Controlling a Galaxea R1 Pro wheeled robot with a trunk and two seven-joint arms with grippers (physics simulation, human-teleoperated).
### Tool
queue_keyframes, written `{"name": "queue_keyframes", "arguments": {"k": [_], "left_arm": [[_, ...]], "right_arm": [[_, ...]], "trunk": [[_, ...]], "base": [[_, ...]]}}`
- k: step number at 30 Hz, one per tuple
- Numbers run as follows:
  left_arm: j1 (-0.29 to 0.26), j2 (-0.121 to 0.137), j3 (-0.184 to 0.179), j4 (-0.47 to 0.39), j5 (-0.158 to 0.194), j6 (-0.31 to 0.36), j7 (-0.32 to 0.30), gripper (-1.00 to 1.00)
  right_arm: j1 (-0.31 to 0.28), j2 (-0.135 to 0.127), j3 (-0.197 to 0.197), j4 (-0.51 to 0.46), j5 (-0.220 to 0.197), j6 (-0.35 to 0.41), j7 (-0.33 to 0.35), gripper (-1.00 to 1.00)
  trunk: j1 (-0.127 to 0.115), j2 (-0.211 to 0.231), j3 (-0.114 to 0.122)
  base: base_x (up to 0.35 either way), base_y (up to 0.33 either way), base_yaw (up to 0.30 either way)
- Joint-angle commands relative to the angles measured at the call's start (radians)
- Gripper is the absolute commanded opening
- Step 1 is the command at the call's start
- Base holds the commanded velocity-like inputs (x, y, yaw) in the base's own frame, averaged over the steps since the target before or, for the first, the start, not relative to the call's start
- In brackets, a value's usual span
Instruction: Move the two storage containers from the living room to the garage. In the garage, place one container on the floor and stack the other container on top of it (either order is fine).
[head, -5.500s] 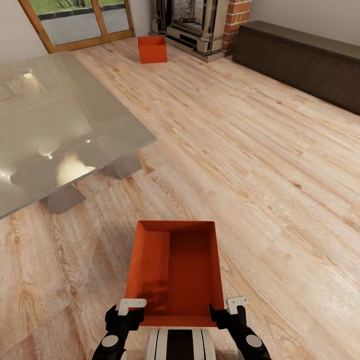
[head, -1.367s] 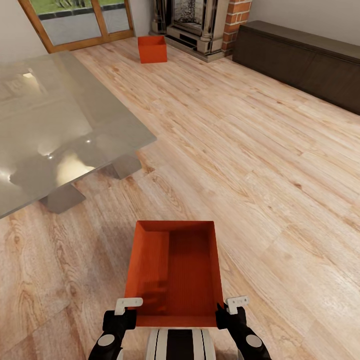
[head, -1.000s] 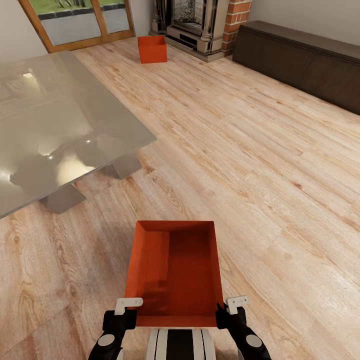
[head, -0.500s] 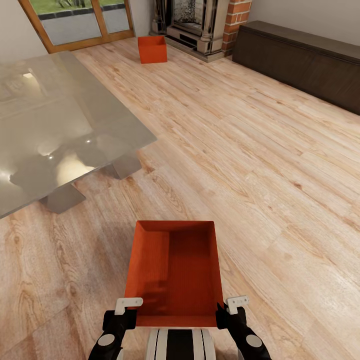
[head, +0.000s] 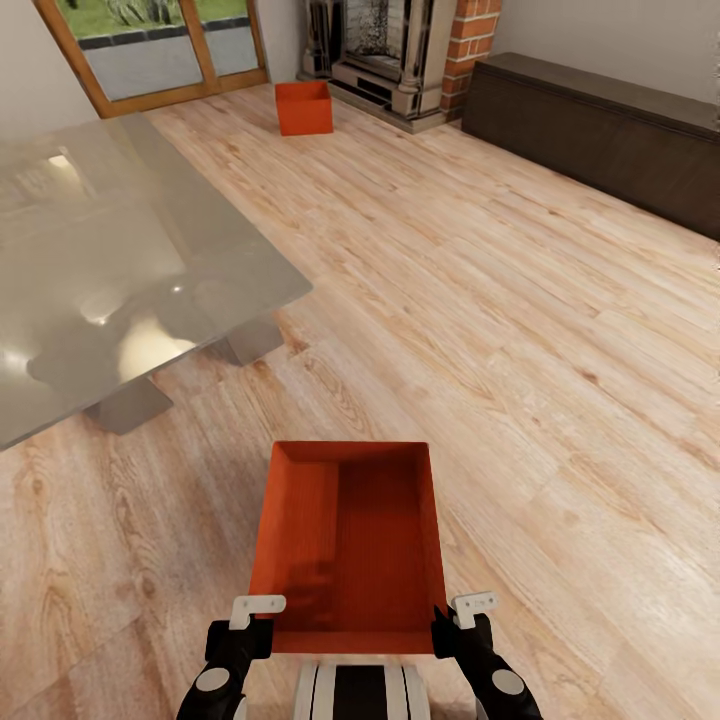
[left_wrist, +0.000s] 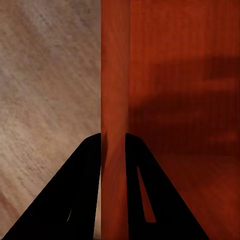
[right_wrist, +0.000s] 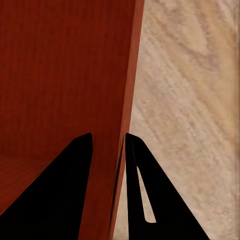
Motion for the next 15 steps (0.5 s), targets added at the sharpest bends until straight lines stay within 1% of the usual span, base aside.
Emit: {"name": "queue_keyframes", "arguments": {"k": [1, 15], "left_arm": [[0.0, 0.0, -0.005, 0.004, 0.005, 0.007, 0.01, -1.0], [0.0, -0.001, -0.006, 0.004, 0.006, 0.006, 0.01, -1.0]], "right_arm": [[0.0, 0.0, 0.001, -0.005, 0.009, 0.006, 0.004, -1.0], [-0.001, 0.0, 0.001, -0.01, 0.009, 0.007, 0.003, -1.0]], "trunk": [[-0.004, 0.007, 0.004], [-0.058, 0.105, 0.069]], "base": [[0.0, 0.0, -0.086], [0.0, 0.0, -0.097]]}}
